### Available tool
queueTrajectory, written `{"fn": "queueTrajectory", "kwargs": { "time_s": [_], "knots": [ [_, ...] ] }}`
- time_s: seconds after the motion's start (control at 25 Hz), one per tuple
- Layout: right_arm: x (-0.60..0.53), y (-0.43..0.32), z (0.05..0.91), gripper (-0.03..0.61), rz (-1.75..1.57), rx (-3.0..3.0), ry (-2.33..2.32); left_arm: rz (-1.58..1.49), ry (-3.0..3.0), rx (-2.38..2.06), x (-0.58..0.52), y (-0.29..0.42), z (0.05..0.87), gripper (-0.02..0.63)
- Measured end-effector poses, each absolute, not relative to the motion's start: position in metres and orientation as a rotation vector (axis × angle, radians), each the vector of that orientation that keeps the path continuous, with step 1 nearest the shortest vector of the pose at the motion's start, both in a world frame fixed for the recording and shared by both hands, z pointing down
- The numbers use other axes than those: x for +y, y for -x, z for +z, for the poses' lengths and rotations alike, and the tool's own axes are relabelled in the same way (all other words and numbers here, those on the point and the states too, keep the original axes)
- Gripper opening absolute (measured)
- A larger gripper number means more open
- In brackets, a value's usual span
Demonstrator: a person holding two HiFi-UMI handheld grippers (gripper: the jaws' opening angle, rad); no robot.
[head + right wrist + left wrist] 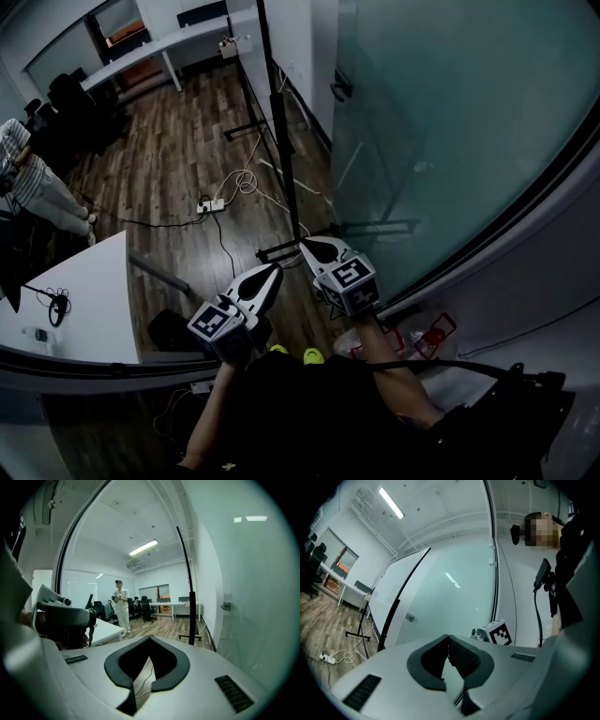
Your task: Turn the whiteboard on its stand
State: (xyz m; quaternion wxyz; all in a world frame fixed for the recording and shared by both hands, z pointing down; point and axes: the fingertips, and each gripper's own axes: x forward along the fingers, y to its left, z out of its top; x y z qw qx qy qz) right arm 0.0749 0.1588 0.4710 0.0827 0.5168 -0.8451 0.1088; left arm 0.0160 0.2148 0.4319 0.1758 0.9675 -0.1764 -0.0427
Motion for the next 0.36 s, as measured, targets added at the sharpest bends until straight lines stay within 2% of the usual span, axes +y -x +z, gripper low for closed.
{"fn": "queueTrajectory", "kwargs": {
  "time_s": [0.36],
  "knots": [
    [0.147, -0.082, 0.472, -0.008, 0.331, -2.54, -1.563, -0.125, -2.745, -0.488, 0.204, -0.023, 0.441, -0.014]
  ]
}}
